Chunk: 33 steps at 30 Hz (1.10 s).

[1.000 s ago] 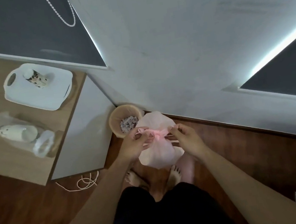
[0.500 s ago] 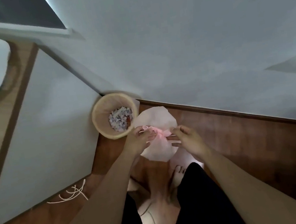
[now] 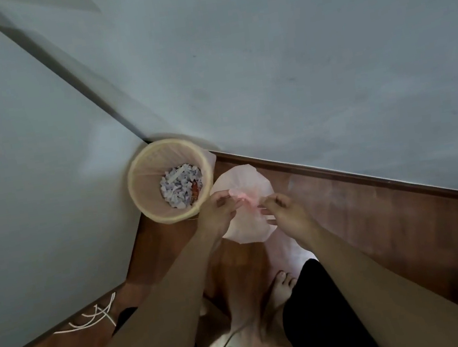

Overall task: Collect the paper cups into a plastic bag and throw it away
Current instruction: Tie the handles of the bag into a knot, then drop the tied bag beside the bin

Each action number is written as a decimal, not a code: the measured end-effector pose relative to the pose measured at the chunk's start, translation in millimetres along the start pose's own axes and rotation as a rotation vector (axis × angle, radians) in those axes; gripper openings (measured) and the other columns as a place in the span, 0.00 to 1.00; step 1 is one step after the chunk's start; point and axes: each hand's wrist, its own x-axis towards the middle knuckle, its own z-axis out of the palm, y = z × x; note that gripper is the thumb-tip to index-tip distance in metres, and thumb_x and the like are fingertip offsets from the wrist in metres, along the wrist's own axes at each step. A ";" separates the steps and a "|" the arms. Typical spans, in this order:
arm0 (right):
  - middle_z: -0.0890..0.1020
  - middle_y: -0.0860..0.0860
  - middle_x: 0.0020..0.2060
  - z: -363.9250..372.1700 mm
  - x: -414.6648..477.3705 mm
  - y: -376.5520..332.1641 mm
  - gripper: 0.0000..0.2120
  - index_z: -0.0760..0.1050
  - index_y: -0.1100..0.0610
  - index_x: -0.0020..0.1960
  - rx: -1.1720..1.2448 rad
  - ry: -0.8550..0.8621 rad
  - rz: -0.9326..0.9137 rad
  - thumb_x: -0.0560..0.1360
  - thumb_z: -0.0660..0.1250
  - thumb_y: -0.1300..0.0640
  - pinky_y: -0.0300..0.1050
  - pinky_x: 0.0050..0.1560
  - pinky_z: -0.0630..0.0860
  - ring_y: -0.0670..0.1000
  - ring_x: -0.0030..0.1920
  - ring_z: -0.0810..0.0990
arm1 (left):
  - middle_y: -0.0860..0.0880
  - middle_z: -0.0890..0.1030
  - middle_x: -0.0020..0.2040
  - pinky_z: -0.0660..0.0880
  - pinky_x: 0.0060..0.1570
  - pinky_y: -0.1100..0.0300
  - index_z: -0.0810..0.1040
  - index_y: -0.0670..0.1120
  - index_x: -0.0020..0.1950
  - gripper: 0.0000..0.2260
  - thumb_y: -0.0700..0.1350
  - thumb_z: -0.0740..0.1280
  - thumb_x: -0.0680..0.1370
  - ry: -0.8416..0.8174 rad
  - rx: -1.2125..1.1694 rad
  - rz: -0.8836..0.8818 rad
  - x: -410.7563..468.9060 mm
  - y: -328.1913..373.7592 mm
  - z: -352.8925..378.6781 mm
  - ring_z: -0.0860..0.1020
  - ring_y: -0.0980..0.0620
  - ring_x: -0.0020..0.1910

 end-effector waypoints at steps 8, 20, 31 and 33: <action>0.91 0.43 0.54 0.4 -54.7 -24.7 0.09 0.86 0.50 0.53 -0.001 0.028 0.019 0.87 0.68 0.50 0.41 0.50 0.82 0.45 0.55 0.91 | 0.34 0.84 0.72 0.77 0.62 0.51 0.77 0.32 0.75 0.16 0.36 0.68 0.88 -0.036 -0.065 -0.034 -60.6 16.4 -27.1 0.85 0.36 0.66; 0.92 0.48 0.56 1.4 -252.4 -167.5 0.08 0.85 0.52 0.59 -0.021 -0.072 -0.046 0.86 0.70 0.49 0.42 0.51 0.83 0.49 0.55 0.92 | 0.47 0.92 0.59 0.88 0.56 0.51 0.86 0.48 0.62 0.19 0.57 0.80 0.77 0.003 -0.104 -0.046 -272.8 140.7 -73.4 0.90 0.43 0.61; 0.88 0.58 0.63 17.6 -369.4 -232.2 0.17 0.80 0.61 0.71 -0.043 -0.163 -0.083 0.88 0.68 0.53 0.55 0.60 0.85 0.60 0.64 0.89 | 0.48 0.93 0.56 0.86 0.57 0.50 0.86 0.45 0.64 0.11 0.50 0.71 0.87 0.121 -0.121 0.088 -416.8 203.4 -124.3 0.92 0.51 0.47; 0.88 0.59 0.63 25.3 -372.5 -236.6 0.17 0.81 0.62 0.70 -0.077 -0.184 -0.090 0.88 0.68 0.52 0.60 0.66 0.84 0.60 0.65 0.88 | 0.50 0.93 0.55 0.86 0.58 0.51 0.86 0.46 0.63 0.10 0.51 0.71 0.87 0.157 -0.136 0.104 -428.0 198.0 -134.8 0.91 0.53 0.47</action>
